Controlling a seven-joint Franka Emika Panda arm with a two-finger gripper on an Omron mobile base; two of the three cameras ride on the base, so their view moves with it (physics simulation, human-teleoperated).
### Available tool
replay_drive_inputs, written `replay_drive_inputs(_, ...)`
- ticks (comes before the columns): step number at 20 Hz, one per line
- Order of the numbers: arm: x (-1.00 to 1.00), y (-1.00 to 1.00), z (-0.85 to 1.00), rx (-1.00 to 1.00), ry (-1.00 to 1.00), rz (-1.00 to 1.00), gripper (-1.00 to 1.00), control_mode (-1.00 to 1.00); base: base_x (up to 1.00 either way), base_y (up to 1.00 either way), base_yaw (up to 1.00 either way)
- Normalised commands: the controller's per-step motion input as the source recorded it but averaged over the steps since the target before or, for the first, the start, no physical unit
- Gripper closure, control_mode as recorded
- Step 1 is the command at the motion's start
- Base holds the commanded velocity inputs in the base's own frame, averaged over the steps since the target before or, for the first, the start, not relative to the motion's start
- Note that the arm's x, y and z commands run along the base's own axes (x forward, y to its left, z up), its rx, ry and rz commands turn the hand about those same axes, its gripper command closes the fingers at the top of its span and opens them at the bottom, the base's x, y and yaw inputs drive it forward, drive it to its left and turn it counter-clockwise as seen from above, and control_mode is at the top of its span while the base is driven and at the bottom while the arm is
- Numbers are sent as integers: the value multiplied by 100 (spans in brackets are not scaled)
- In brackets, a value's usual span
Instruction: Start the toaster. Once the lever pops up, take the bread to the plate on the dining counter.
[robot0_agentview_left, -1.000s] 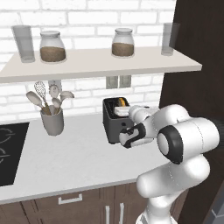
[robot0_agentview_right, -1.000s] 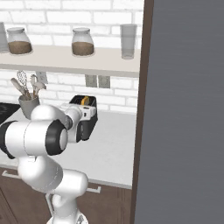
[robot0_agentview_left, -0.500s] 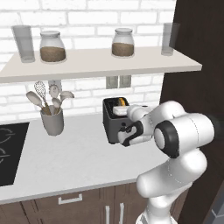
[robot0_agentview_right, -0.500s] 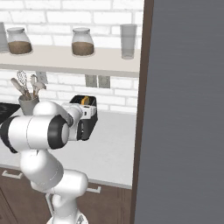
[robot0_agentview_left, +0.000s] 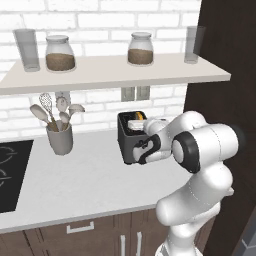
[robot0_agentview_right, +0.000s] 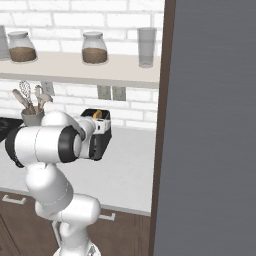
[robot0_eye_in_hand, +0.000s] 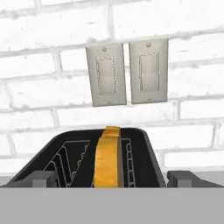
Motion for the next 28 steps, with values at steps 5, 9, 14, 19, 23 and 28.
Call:
replay_drive_inputs(5, 21, 0, -12, 0, -1, 0, -100, -100, 0, 0, 0)
replay_drive_inputs(9, 19, 0, -25, 0, -3, 0, -100, -100, 0, 0, 0)
replay_drive_inputs(14, 21, 0, -23, 0, -2, 0, 100, -100, 0, 0, 0)
replay_drive_inputs(19, 3, 0, -6, 0, -6, 0, 100, -100, 0, 0, 0)
replay_drive_inputs(23, -14, 0, 0, 0, -13, 0, 100, -100, 0, 0, 0)
replay_drive_inputs(28, -29, 0, 7, 2, -18, 0, 100, -100, 0, 0, 0)
